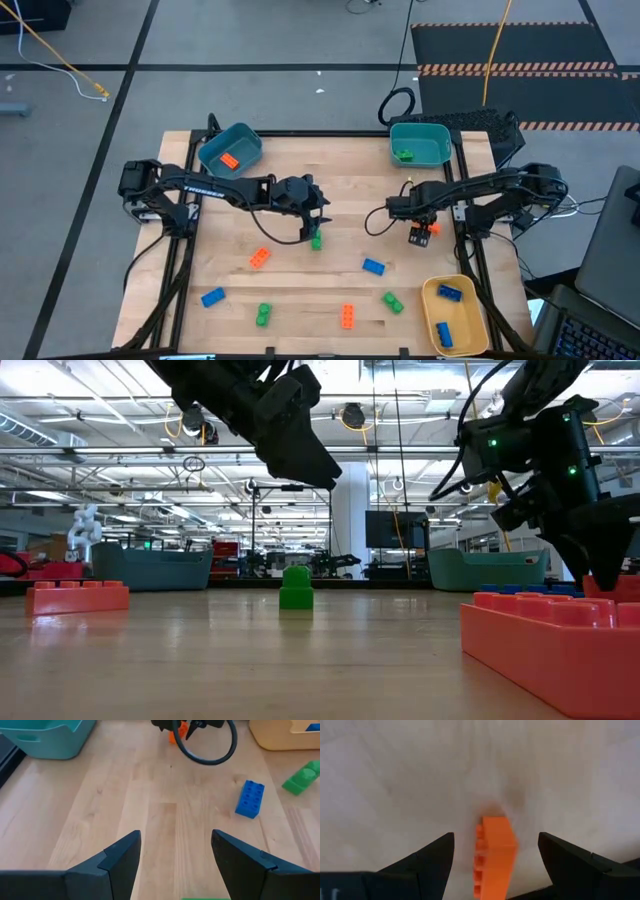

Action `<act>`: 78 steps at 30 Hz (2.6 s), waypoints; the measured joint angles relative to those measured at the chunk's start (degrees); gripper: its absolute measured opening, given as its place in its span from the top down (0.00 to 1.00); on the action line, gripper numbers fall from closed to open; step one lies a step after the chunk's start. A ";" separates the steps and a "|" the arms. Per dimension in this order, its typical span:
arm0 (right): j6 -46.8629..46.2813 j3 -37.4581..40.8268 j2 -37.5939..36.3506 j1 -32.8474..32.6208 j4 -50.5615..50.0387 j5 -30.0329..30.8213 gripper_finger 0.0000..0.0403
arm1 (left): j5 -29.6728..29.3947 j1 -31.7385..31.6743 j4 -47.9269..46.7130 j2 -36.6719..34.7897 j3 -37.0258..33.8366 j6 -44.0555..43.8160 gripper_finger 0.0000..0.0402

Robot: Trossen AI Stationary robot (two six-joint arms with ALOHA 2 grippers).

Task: Sort & place blocks by color
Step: Put the right orange game piece into the dark blue bin

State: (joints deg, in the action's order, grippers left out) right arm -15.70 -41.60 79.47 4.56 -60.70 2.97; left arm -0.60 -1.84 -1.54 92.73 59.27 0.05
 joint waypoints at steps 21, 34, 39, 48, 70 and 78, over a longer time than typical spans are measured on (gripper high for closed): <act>-10.34 3.84 0.27 -0.10 -3.53 -0.32 0.35 | 0.02 1.29 0.07 0.00 0.00 0.55 0.39; -10.56 3.86 0.27 -1.31 -0.21 -3.20 0.79 | -1.44 1.35 0.11 0.00 0.00 -0.17 0.39; -9.38 3.86 0.25 -1.31 2.29 -3.11 0.79 | -1.51 1.35 1.34 -0.02 0.00 -0.18 0.39; -6.40 3.65 -0.87 -1.31 8.04 -3.19 0.79 | -1.86 1.21 1.66 -0.04 0.00 -0.07 0.39; 23.90 1.94 -12.04 -1.20 69.80 -1.43 0.79 | -4.09 1.20 10.14 -0.04 0.00 4.73 0.39; 26.92 1.96 -11.10 -1.22 71.59 -1.52 0.79 | -4.09 1.20 12.68 -0.04 0.00 4.75 0.39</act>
State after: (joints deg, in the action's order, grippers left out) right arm 11.22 -39.64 68.37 3.33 10.88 1.45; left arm -4.69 -0.64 11.14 92.68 59.27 4.80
